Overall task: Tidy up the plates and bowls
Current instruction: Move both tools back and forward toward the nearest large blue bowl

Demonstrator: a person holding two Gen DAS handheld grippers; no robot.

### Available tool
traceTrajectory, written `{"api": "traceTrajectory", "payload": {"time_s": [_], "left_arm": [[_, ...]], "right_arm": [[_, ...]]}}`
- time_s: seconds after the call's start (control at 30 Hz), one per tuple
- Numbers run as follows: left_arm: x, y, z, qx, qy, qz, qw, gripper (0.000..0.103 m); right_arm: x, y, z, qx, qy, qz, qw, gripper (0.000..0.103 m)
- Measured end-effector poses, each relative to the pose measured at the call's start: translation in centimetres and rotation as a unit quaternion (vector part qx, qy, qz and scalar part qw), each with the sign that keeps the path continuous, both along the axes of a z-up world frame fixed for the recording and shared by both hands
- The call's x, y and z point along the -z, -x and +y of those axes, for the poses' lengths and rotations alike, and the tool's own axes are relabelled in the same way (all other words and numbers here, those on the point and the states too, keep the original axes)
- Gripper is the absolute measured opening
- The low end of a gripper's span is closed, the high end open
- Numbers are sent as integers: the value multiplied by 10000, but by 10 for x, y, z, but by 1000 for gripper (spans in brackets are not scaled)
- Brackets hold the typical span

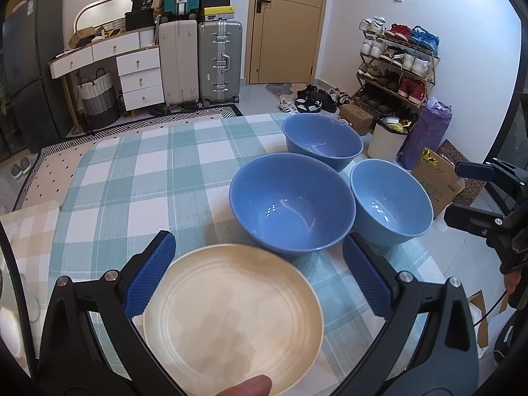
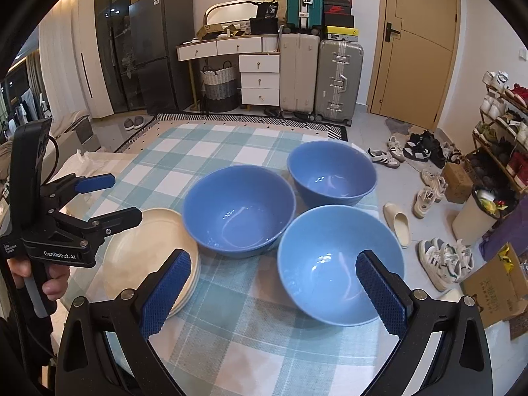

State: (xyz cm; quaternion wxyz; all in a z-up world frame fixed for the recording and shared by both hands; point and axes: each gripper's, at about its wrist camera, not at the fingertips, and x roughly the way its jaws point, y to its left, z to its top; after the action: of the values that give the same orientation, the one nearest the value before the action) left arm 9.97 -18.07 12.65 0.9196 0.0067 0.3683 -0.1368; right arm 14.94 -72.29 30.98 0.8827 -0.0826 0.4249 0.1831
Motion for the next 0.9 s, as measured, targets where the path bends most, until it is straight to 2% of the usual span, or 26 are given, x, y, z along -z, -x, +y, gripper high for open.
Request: {"api": "traceTrajectory", "payload": {"time_s": [0.43,0.9], "left_arm": [[-24,-31,-37,150,-21,-45,9999,101],[-40,-73,-58,168,-61,-41,9998,101]], "right_arm": [[-15,-26,-34,254,59,-78,9996,102],[-29,-65,-59,577,62,-85,9983,102]]}}
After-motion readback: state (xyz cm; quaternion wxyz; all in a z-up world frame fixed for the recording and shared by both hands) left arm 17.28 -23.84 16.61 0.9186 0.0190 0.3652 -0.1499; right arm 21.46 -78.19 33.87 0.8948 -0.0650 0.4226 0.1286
